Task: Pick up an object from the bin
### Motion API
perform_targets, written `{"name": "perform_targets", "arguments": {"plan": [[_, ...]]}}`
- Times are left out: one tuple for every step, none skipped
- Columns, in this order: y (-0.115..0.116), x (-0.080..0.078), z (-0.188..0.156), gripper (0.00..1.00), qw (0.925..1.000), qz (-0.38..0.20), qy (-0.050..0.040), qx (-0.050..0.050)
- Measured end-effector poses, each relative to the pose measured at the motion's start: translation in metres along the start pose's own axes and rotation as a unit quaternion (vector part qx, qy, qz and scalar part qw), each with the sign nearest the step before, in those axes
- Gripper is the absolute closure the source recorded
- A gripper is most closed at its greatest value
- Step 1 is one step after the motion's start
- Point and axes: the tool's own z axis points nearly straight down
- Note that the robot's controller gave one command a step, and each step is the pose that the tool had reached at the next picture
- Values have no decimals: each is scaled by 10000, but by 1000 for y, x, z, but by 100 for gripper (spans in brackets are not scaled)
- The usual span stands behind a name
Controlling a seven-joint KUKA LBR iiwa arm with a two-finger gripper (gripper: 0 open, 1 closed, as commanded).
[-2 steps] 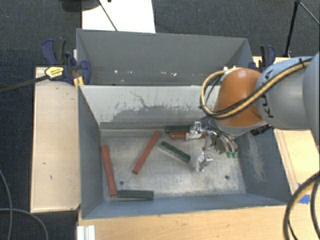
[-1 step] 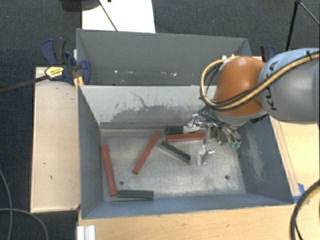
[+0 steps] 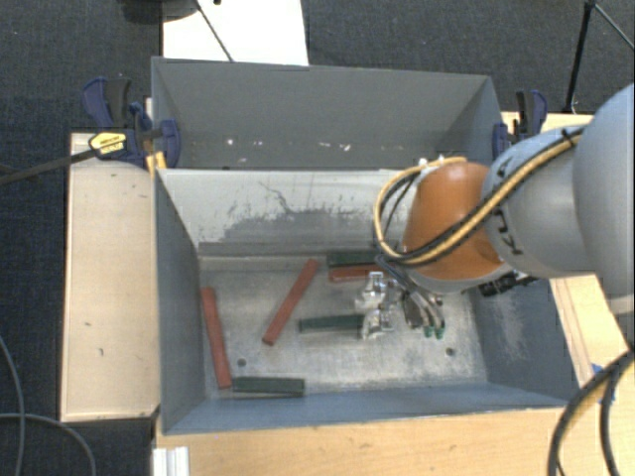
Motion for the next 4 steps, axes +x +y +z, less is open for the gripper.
{"name": "perform_targets", "arguments": {"plan": [[0,0,0,100,10000,-1,0,0],[0,0,0,100,10000,-3,0,0],[1,-13,-22,100,9962,-863,63,-13],[1,-29,-233,100,9945,-1042,28,-16]]}}
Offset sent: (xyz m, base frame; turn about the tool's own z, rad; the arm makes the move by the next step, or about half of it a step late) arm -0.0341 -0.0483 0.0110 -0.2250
